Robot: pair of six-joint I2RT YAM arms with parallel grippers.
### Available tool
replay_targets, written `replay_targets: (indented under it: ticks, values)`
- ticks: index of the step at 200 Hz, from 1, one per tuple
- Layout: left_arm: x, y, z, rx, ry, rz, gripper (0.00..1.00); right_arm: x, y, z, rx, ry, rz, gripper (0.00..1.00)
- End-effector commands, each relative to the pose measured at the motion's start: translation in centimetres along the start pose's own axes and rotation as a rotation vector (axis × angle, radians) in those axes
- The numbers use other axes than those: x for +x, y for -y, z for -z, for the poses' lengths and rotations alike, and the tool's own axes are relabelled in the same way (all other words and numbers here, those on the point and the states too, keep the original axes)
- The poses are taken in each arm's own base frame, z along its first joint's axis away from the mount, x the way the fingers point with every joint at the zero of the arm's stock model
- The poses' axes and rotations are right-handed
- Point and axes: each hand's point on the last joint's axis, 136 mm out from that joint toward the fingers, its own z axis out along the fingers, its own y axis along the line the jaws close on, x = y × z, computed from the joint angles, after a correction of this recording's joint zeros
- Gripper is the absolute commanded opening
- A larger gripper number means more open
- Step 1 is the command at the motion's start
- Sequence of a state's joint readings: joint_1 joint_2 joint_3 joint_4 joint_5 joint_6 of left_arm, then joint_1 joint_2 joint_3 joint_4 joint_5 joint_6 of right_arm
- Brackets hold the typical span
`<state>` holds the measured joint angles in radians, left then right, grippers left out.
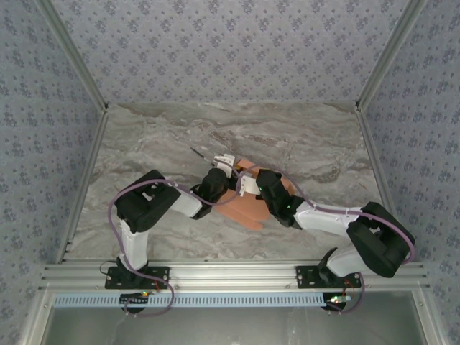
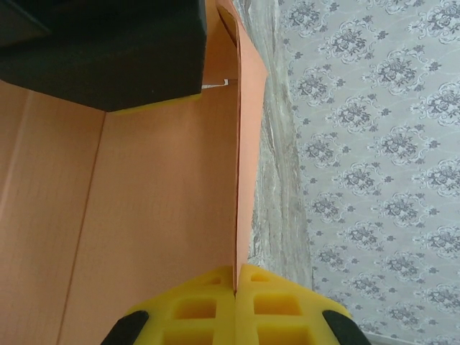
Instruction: Fold the paper box
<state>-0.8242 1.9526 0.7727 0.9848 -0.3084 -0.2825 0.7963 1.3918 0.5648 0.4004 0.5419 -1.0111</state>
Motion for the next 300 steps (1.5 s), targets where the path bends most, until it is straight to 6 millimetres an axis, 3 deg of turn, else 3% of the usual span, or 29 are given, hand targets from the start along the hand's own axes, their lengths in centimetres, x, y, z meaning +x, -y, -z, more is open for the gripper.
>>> replay_targets:
  ticks: [1, 39, 66, 92, 123, 169, 203, 250, 300]
  values:
    - [-1.3, -7.4, -0.2, -0.359, 0.056, 0.050, 0.26, 0.7, -2.6, 0.6, -0.102, -0.008, 0.030, 0.00]
    - [-0.6, -7.9, -0.6, -0.413, 0.033, 0.096, 0.23, 0.6, -2.8, 0.8, -0.113, 0.004, 0.019, 0.00]
    - [-0.5, -6.6, -1.1, -0.325, 0.038, 0.105, 0.24, 0.7, -2.6, 0.8, -0.109, 0.003, 0.004, 0.00]
    - [-0.3, -4.1, -1.7, -0.133, 0.012, 0.088, 0.31, 1.0, -2.0, 0.7, -0.099, -0.008, -0.017, 0.00]
    - [-0.1, -2.3, -1.0, 0.024, -0.017, 0.036, 0.41, 1.4, -1.6, 0.6, -0.100, -0.020, -0.035, 0.00]
    - [0.3, -0.9, 0.5, 0.157, -0.057, -0.051, 0.57, 1.4, -1.8, 0.4, -0.111, -0.025, -0.039, 0.00]
    - [0.7, -0.5, 0.9, 0.196, -0.076, -0.077, 0.61, 1.4, -1.7, 0.4, -0.111, -0.026, -0.039, 0.00]
    - [1.6, -0.5, 1.0, 0.201, -0.099, -0.098, 0.63, 1.5, -1.7, 0.4, -0.113, -0.029, -0.040, 0.00]
    - [1.9, -1.1, 0.7, 0.166, -0.106, -0.105, 0.46, 1.3, -1.7, 0.4, -0.115, -0.025, -0.043, 0.00]
